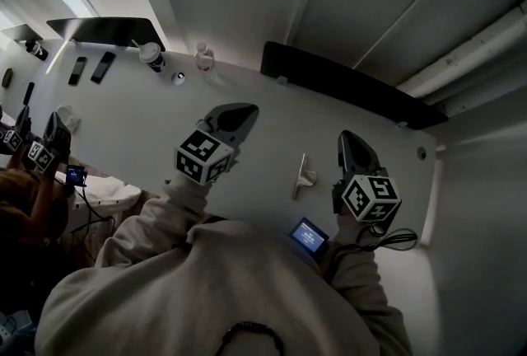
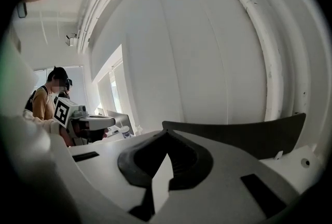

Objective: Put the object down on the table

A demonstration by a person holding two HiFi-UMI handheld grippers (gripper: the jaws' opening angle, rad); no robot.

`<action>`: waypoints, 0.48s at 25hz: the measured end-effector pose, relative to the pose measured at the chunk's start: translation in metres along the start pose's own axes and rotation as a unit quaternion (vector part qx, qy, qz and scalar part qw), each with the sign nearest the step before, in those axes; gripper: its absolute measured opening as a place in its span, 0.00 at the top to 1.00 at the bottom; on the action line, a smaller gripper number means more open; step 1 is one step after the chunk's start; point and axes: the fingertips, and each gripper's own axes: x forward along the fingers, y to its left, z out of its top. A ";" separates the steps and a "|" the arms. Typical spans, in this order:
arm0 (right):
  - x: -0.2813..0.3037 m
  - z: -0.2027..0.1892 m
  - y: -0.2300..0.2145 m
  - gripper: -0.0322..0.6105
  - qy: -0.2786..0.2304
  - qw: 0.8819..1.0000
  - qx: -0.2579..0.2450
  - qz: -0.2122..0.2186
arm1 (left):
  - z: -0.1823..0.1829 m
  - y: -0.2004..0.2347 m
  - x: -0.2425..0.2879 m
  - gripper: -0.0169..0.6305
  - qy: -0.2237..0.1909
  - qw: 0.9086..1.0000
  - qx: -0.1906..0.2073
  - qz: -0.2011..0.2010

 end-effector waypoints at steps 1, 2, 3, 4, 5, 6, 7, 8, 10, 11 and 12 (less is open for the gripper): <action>-0.003 0.009 0.001 0.92 -0.009 1.000 -0.004 0.000 | 0.009 -0.002 0.000 0.97 -0.007 1.000 0.004 -0.002; -0.005 0.018 0.001 0.92 -0.017 1.000 -0.008 0.000 | 0.017 -0.004 -0.001 0.97 -0.014 1.000 0.008 -0.003; -0.008 0.028 0.001 0.92 -0.025 1.000 -0.013 0.000 | 0.026 -0.005 -0.001 0.97 -0.020 1.000 0.011 -0.004; -0.010 0.038 0.000 0.92 -0.034 0.999 -0.017 0.000 | 0.034 -0.005 -0.002 0.97 -0.027 1.000 0.015 -0.003; -0.012 0.049 -0.001 0.92 -0.045 0.999 -0.019 -0.001 | 0.043 -0.004 -0.002 0.97 -0.034 0.999 0.017 -0.003; -0.015 0.061 -0.001 0.92 -0.058 0.998 -0.020 -0.001 | 0.053 -0.003 -0.003 0.97 -0.042 0.999 0.018 -0.004; -0.019 0.074 -0.001 0.92 -0.071 0.997 -0.022 -0.001 | 0.062 -0.003 -0.005 0.97 -0.050 0.999 0.016 -0.006; -0.025 0.086 0.001 0.92 -0.085 0.996 -0.026 -0.002 | 0.069 -0.006 -0.007 0.97 -0.058 0.998 0.012 -0.009; -0.038 0.110 0.005 0.92 -0.111 0.993 -0.038 -0.001 | 0.083 -0.013 -0.011 0.97 -0.070 0.997 0.013 -0.010; -0.044 0.122 0.006 0.92 -0.124 0.991 -0.045 0.000 | 0.091 -0.016 -0.011 0.97 -0.077 0.997 0.021 -0.010; -0.048 0.134 0.008 0.92 -0.134 0.990 -0.052 0.001 | 0.100 -0.018 -0.010 0.97 -0.082 0.996 0.031 -0.010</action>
